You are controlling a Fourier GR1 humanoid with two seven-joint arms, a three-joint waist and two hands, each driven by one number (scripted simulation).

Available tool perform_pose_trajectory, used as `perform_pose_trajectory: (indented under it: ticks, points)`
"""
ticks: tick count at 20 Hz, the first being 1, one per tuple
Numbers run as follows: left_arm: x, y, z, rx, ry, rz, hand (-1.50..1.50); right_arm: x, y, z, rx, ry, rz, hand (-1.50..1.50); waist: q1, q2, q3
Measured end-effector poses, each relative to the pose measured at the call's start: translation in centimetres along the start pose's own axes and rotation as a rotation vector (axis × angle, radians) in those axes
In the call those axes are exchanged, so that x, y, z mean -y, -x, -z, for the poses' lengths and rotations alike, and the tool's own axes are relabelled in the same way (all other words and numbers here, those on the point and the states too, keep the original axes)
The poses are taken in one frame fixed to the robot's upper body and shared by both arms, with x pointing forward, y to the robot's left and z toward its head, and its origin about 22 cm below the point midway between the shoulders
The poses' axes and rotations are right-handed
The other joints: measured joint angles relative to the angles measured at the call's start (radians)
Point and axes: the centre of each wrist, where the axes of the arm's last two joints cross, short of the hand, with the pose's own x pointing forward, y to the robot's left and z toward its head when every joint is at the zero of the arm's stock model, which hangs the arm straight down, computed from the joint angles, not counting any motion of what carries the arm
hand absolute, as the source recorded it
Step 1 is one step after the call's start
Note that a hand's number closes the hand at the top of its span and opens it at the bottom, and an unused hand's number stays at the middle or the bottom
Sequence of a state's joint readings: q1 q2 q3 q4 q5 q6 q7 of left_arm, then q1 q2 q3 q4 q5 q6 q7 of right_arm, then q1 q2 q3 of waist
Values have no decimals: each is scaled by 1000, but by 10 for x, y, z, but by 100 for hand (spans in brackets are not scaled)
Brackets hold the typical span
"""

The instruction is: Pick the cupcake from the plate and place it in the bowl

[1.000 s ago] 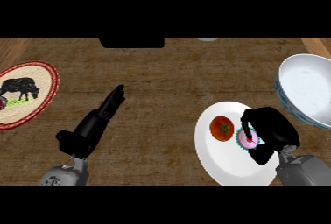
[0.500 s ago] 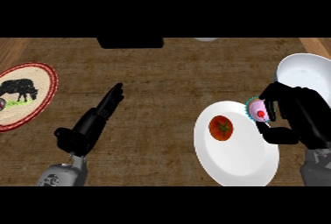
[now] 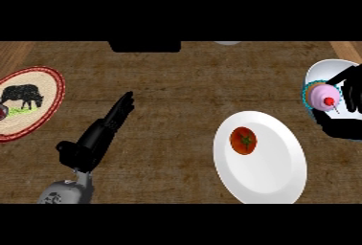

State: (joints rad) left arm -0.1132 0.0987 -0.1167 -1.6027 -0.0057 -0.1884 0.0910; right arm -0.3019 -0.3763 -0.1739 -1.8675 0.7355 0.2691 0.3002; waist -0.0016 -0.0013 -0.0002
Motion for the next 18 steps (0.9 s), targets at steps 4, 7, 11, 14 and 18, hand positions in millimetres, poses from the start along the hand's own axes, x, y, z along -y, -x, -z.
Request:
perform_pose_trajectory:
  ticks: [4, 7, 11, 14, 18]
  points:
    - [5, -1, -1, 13, 5, 1, 0, 2, 26, 21, -41, 48, -77, 150, 7, 2, 0]
    - [9, 0, 0, 16, 8, 3, 0, 0, 46, 35, -61, 115, -137, 150, 11, 4, 1]
    - [3, 2, 7, 14, 13, -4, 0, -7, 64, 56, -78, 168, -193, 150, 11, 5, 1]
    - [9, 3, 6, 13, 13, -2, 0, -11, 90, 64, -116, 101, -223, 150, 15, 6, 0]
    - [15, 1, 8, 19, 23, -7, 0, -14, 121, 72, -216, -76, -194, -150, 24, 9, 1]
